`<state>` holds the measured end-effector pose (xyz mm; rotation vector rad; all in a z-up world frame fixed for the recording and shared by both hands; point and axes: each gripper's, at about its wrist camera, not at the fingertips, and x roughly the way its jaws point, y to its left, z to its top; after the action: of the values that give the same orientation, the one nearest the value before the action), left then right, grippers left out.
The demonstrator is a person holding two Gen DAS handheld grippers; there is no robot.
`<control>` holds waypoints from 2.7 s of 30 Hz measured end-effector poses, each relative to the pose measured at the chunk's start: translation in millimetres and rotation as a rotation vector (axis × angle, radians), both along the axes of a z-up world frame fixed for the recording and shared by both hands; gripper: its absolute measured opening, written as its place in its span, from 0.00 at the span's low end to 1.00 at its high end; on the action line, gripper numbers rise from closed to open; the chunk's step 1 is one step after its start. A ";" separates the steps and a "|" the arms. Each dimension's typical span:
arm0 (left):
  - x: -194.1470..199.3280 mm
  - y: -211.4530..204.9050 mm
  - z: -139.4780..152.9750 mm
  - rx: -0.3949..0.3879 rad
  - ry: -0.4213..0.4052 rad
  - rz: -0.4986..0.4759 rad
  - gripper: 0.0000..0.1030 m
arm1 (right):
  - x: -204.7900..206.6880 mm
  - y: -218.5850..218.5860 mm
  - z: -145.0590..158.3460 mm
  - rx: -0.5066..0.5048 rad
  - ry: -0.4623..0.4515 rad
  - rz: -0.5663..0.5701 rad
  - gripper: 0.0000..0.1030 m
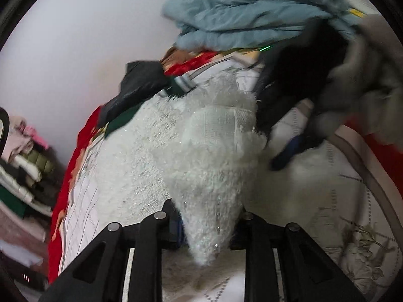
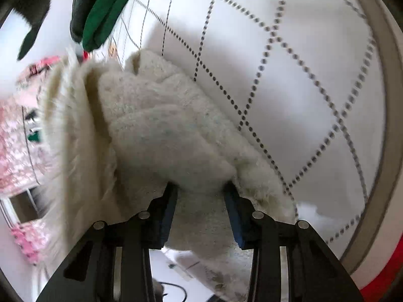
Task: Fold large clothes
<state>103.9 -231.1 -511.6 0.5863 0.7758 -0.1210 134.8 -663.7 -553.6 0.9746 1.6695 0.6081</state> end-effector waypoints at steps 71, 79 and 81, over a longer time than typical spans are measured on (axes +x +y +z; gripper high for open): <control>65.9 173.1 52.2 -0.419 0.342 0.673 0.88 | -45.2 -35.7 177.2 -0.310 -0.122 -0.190 0.63; 71.9 188.6 45.3 -0.372 0.359 0.661 0.88 | -115.8 12.6 143.8 -0.174 0.027 -0.182 0.60; 72.4 187.9 41.2 -0.369 0.371 0.650 0.88 | -107.9 31.2 133.3 -0.215 0.014 -0.119 0.08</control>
<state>176.3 -43.2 -470.4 -0.0614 1.2360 0.2306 27.0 -632.5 -420.2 0.9154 1.6382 0.3350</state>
